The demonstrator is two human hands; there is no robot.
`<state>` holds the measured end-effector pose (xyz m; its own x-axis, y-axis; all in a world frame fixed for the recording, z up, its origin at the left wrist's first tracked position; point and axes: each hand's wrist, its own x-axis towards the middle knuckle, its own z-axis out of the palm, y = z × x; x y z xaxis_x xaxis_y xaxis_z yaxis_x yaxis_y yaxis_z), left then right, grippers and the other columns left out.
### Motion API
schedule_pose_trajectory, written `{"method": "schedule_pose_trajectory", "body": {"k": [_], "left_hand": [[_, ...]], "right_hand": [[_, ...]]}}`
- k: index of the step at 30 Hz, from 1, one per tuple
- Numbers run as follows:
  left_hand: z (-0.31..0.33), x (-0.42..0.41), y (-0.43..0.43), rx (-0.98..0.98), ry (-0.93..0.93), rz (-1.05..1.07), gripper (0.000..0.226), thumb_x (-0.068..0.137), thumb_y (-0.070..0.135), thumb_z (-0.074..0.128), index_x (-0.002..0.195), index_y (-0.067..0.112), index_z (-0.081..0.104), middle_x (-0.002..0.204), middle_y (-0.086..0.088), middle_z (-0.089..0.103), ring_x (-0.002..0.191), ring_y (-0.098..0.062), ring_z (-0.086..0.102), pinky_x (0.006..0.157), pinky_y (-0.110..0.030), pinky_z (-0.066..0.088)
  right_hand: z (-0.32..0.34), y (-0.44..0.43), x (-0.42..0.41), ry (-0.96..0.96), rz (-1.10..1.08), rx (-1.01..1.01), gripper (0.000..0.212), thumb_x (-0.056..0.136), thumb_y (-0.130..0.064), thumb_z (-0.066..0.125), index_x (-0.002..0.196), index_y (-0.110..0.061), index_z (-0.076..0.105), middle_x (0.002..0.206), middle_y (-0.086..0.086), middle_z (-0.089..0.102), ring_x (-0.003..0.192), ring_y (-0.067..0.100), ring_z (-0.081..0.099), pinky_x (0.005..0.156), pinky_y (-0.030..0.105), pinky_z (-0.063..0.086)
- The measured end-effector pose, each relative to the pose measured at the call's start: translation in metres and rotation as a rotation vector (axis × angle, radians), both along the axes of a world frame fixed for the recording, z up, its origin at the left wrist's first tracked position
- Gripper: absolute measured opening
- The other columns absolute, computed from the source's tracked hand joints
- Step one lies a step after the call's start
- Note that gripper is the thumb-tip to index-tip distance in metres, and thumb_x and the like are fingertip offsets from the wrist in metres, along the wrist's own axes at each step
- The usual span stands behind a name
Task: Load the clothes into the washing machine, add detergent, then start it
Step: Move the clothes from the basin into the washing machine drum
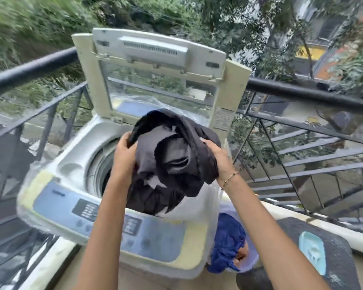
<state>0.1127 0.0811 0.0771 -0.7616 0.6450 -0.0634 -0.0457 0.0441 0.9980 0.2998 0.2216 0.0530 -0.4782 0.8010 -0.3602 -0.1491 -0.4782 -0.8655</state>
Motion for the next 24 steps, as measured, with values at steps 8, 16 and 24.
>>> {"method": "schedule_pose_trajectory", "body": {"k": [8,16,24], "left_hand": [[-0.096,-0.079,-0.017,-0.988,0.409,-0.378,0.047,0.092,0.019,0.049,0.138,0.012,0.049,0.141,-0.018,0.050,0.129,-0.031,0.047,0.107,-0.036,0.039],[-0.092,-0.011,-0.016,-0.738,0.359,-0.390,0.034,0.095,0.025,0.046,0.127,0.020,0.058,0.128,-0.006,0.062,0.118,-0.025,0.056,0.099,-0.034,0.044],[-0.041,0.135,0.032,-0.269,0.285,-0.184,0.033,0.093,0.032,0.048,0.125,0.024,0.045,0.101,0.003,0.067,0.091,-0.024,0.066,0.088,-0.043,0.049]], "right_hand": [[-0.051,-0.029,-0.064,-0.816,0.430,0.514,0.082,0.082,-0.045,0.065,0.142,-0.005,0.027,0.149,0.010,0.035,0.135,0.025,0.037,0.111,0.032,0.032],[-0.058,-0.040,-0.037,-0.782,0.399,0.649,0.027,0.089,-0.023,0.056,0.113,-0.012,0.063,0.118,0.004,0.063,0.103,0.015,0.060,0.090,0.023,0.045],[-0.037,-0.016,0.057,-0.665,0.074,0.685,0.016,0.086,-0.010,0.055,0.084,-0.017,0.069,0.080,0.001,0.067,0.074,0.019,0.064,0.073,0.026,0.050]]}}
